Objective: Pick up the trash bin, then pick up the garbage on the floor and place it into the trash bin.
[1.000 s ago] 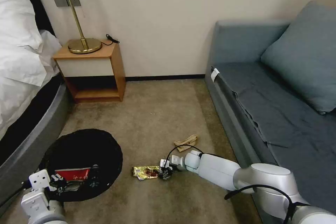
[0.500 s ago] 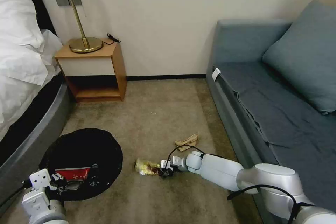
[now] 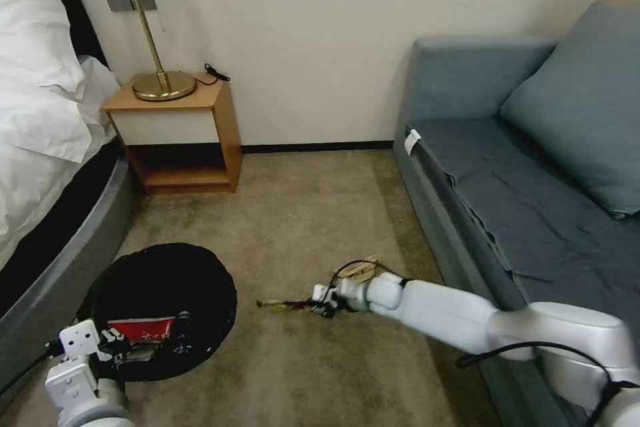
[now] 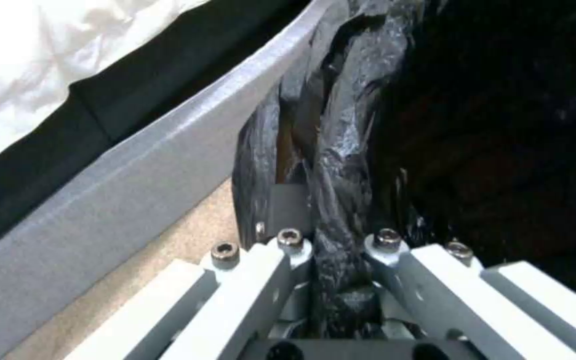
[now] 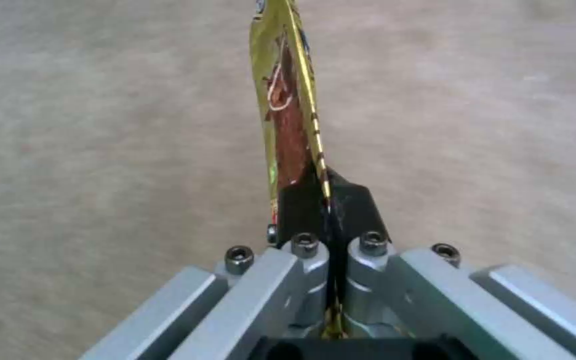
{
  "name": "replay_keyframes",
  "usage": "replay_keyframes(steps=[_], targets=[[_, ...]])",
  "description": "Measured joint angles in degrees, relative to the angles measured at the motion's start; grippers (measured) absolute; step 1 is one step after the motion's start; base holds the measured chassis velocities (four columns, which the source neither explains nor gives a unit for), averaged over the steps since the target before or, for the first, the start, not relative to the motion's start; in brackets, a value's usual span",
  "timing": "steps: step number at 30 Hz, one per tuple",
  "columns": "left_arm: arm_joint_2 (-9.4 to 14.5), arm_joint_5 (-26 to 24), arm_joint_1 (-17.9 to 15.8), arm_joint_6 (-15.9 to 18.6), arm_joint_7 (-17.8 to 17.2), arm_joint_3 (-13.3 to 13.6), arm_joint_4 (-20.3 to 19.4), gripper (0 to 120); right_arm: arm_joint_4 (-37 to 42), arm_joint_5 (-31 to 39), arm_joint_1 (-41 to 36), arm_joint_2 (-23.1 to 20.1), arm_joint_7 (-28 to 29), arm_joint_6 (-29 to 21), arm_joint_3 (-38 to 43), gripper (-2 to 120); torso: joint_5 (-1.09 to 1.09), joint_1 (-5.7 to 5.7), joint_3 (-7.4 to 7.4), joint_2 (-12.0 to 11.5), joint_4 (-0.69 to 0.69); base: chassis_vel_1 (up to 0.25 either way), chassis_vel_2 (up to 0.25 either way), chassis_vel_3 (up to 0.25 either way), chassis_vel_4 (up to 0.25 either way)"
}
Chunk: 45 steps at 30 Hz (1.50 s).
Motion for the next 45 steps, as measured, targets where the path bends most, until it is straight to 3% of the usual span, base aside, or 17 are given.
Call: replay_keyframes(steps=[3, 11, 18, 23, 37, 45], targets=[[0.35, 0.03, -0.16, 0.39, 0.0, 0.44, -0.01, 3, 5.4, 0.73, 0.47, -4.87, 0.92, -0.08, 7.14, 0, 0.0, 0.0, 0.0, 0.0, -0.01, 0.0, 0.0, 0.0, 0.0], [0.3, 0.74, -0.18, 0.4, 0.0, 1.9, 0.26, 3, 22.56, 6.16, 2.49, -7.9, 3.09, -2.4, 18.33, 0, -0.01, 0.0, -0.01, 0.01, 0.02, 0.0, 0.0, 0.0, 0.0], [-0.31, 1.16, -0.16, 0.39, -0.04, 2.65, 0.27, 3, 37.52, 12.55, 2.95, -5.53, 9.72, -6.94, 16.16, 0, -0.02, 0.0, -0.01, 0.01, 0.02, 0.0, 0.0, 0.0, 0.0], [-0.47, 1.2, -0.08, 0.39, -0.03, 2.72, 0.07, 3, 42.86, 13.95, 2.29, -4.14, 13.1, -8.13, 11.86, 0, -0.02, 0.0, -0.01, 0.01, 0.02, 0.0, 0.0, 0.0, 0.0], [-0.54, 1.08, -1.07, 0.58, -0.09, 3.01, 0.39, 3, 44.27, 13.59, 0.22, 0.63, 19.31, -10.05, 2.77, 0, -0.02, 0.0, -0.01, 0.01, 0.01, 0.0, 0.0, 0.0, 0.0], [-0.83, 1.25, -1.5, 0.81, -0.09, 3.67, 0.47, 3, 41.2, 10.6, -0.13, 5.7, 21.81, -10.35, -1.68, 0, -0.02, 0.0, -0.01, 0.01, 0.02, 0.0, 0.0, 0.0, 0.0]])
